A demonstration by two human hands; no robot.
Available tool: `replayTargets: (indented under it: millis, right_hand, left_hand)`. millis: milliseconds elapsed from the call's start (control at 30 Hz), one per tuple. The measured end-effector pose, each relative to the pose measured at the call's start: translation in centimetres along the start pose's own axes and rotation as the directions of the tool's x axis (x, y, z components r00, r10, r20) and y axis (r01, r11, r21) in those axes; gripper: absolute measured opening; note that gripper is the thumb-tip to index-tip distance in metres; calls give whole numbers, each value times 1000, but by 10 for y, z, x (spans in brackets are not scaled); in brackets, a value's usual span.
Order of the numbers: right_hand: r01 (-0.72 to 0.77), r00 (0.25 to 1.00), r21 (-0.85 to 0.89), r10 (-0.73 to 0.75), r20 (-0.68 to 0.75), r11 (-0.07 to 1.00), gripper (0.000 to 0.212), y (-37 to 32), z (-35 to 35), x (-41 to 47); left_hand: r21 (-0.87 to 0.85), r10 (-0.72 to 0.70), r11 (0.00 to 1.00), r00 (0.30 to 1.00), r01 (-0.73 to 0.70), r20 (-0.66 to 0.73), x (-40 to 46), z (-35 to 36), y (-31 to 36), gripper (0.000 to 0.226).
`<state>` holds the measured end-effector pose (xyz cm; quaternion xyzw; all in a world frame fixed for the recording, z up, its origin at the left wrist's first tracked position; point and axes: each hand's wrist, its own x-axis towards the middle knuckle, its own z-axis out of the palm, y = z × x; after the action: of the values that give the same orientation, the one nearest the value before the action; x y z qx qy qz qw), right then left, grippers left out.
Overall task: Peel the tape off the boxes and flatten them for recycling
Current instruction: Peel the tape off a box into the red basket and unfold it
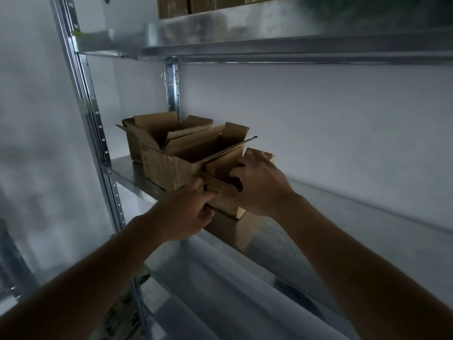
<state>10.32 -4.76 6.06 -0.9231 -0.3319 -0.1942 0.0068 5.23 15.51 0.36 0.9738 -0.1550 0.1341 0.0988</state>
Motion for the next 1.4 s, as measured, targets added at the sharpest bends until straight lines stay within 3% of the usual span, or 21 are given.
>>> replayTargets:
  millis: [67,167,333,433,633,700,767,867,900,933,1000,1100,1167,1233,1333,1400]
  right_hand:
    - [17,992,-123,-1,130,992,44,-5,0,9]
    - [-56,961,-150,94,258,987,44,-13,7,11]
    - [-213,968,-90,223,118,973,36,-25,30,-1]
    - [-296,949,-46,299,103,954,34,-26,42,-9]
    - [-437,897,182,442,12,881,38,-28,51,-36]
    - [-497,840,309,539,-66,811,33,-24,45,-47]
    - [-537,762,461,641,-96,707,27,-19,34,-57]
    - [-507,701,703,713,0,499,20,-16,18,-73]
    - [-436,708,824,703,66,361,21,-15,13,-79]
    - [-332,729,931,669,148,155,24,-14,8,-85]
    - [-174,775,957,568,278,-232,43,-9,0,-100]
    - [-66,753,855,537,381,-514,79,8,-3,-117]
    - [10,705,808,577,412,-590,94,20,-2,-129]
    - [40,631,800,636,444,-598,100,29,-4,-143]
    - [-67,424,873,778,464,-484,96,43,-14,-167]
    - [-124,387,893,807,446,-434,87,48,-25,-186]
  left_hand:
    - [13,14,1000,1000,-14,18,4,0,-7,38]
    - [17,43,999,999,-43,18,8,0,-17,33]
    - [24,75,997,995,-76,61,14,8,-30,30]
    - [22,68,997,993,-71,92,19,16,-33,33]
    - [-266,32,964,987,12,160,38,31,-21,11]
    - [-377,43,926,988,16,149,46,35,-15,42]
    - [-609,39,791,988,62,150,52,32,-1,76]
    - [-939,-40,321,992,126,119,62,24,27,57]
    - [-961,-52,262,995,92,81,64,21,34,49]
    - [-959,-35,281,999,32,23,67,20,42,42]
    - [-915,74,387,993,-117,-96,71,20,57,34]
    - [-777,246,555,951,-297,-188,76,17,83,30]
    - [-649,328,661,923,-376,-201,80,15,104,32]
    - [-536,394,719,894,-443,-211,81,14,125,34]
    - [-434,506,737,849,-518,-153,76,20,156,44]
    - [-375,545,752,831,-543,-109,69,29,177,57]
